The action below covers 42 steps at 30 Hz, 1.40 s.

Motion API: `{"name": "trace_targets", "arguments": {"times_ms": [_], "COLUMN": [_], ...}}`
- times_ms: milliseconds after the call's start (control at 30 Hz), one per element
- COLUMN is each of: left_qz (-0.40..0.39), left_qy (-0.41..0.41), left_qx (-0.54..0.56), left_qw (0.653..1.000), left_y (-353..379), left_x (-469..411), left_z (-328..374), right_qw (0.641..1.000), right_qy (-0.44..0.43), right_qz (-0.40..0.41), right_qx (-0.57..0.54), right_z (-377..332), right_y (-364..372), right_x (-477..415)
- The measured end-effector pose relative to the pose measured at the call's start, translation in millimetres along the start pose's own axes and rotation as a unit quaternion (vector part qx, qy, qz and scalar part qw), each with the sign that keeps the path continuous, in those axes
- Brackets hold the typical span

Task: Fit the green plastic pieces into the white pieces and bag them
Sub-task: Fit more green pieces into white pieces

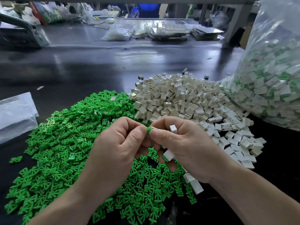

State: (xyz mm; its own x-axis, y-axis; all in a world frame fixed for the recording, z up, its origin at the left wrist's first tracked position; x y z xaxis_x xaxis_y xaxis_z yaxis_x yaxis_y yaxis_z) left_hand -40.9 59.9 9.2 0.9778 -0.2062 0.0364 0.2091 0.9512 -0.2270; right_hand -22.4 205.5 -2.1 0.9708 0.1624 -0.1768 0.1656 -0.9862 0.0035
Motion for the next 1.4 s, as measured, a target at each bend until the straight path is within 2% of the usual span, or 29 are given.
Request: {"name": "trace_targets", "arguments": {"times_ms": [200, 300, 500, 667, 767, 833, 900, 933, 1000, 1267, 1400], "left_qz": [-0.019, -0.021, -0.011, -0.043, -0.024, -0.042, -0.113, -0.148, -0.165, -0.073, -0.066], "left_qy": [0.004, -0.002, -0.026, -0.005, 0.018, -0.023, -0.107, -0.135, -0.158, -0.148, -0.163], "left_qx": [-0.116, -0.091, 0.028, -0.041, -0.066, 0.046, 0.198, 0.225, 0.204, 0.192, 0.205], "left_qw": [0.993, 0.996, 0.999, 0.998, 0.997, 0.998, 0.968, 0.954, 0.952, 0.968, 0.963], "left_y": [-5.0, -5.0, -8.3, -4.8, -11.8, -9.6, 4.9, 13.6, 22.0, 17.0, 18.1], "left_x": [-2.1, -1.0, -4.3, -3.0, -7.1, -10.2, -5.9, -1.7, 4.4, 8.1, 9.0], "left_z": [0.8, 1.8, 0.7, -2.0, -2.8, -7.8, -10.8, -10.4, -13.1, -9.7, -10.5], "right_qw": [0.998, 0.999, 0.998, 0.999, 0.998, 0.997, 0.994, 0.993, 0.992, 0.993, 0.992], "right_qy": [0.051, 0.045, 0.020, 0.035, 0.059, 0.070, 0.077, 0.080, 0.088, 0.089, 0.100], "right_qz": [-0.018, -0.014, 0.012, 0.008, -0.006, -0.037, -0.074, -0.087, -0.091, -0.077, -0.076], "right_qx": [0.008, -0.009, -0.063, -0.005, -0.009, -0.017, -0.011, -0.007, -0.005, 0.001, 0.008], "right_z": [5.3, 4.7, 1.3, 3.8, 2.4, 0.0, -1.0, -0.7, 0.6, -4.2, -3.9], "right_y": [4.8, 5.5, 7.0, 2.6, 6.8, 17.9, 33.9, 41.7, 51.4, 56.7, 56.8], "right_x": [0.1, 0.0, -4.4, -0.2, 1.9, 4.6, 9.1, 11.6, 14.3, 14.2, 14.0]}}
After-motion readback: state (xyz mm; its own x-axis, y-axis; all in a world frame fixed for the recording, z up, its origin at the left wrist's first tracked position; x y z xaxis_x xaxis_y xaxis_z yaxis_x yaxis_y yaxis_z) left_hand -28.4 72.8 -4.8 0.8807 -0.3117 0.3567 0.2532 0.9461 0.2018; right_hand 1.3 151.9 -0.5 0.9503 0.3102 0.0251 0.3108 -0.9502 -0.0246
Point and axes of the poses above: each hand's wrist, its own x-axis away from the middle knuckle, its own y-axis out of the palm, z = x × y, the point moved 6 cm from there along -x, towards the middle knuckle, and after that the axes turned 13 degrees about -y, right-handed, at the moved point
